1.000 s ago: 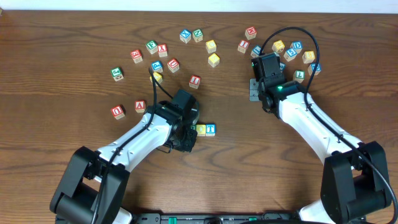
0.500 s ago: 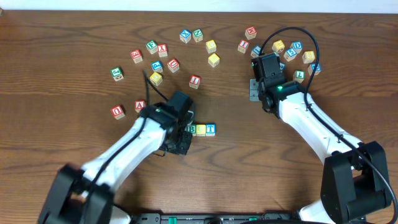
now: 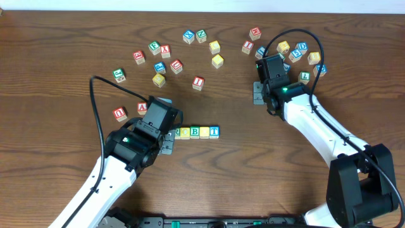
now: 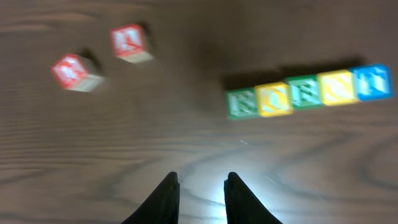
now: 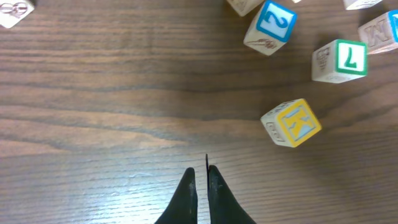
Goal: Spell out ROBOT
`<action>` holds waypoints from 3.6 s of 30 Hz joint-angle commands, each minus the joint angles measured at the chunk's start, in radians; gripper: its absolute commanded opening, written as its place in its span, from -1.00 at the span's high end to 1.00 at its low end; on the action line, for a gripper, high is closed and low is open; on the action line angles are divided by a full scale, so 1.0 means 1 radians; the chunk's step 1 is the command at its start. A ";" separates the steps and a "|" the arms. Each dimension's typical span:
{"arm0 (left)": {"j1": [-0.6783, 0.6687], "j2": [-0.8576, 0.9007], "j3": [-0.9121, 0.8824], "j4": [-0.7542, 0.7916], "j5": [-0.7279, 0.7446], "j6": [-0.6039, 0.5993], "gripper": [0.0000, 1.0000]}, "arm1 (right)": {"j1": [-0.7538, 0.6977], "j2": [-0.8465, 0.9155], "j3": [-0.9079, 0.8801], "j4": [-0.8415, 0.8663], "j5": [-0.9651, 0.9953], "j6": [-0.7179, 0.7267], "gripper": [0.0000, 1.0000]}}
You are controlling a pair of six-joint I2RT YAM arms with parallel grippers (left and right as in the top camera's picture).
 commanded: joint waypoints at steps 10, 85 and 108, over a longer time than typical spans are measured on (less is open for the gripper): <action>0.100 0.137 -0.004 0.082 -0.150 -0.023 0.49 | 0.019 -0.023 0.017 -0.042 -0.124 -0.011 0.97; 0.314 0.283 -0.161 0.321 0.282 0.105 0.63 | 0.082 -0.023 0.017 -0.075 -0.101 -0.071 0.98; 0.233 0.344 -0.161 0.414 0.284 0.099 0.63 | 0.082 -0.023 0.017 -0.069 -0.102 -0.071 0.98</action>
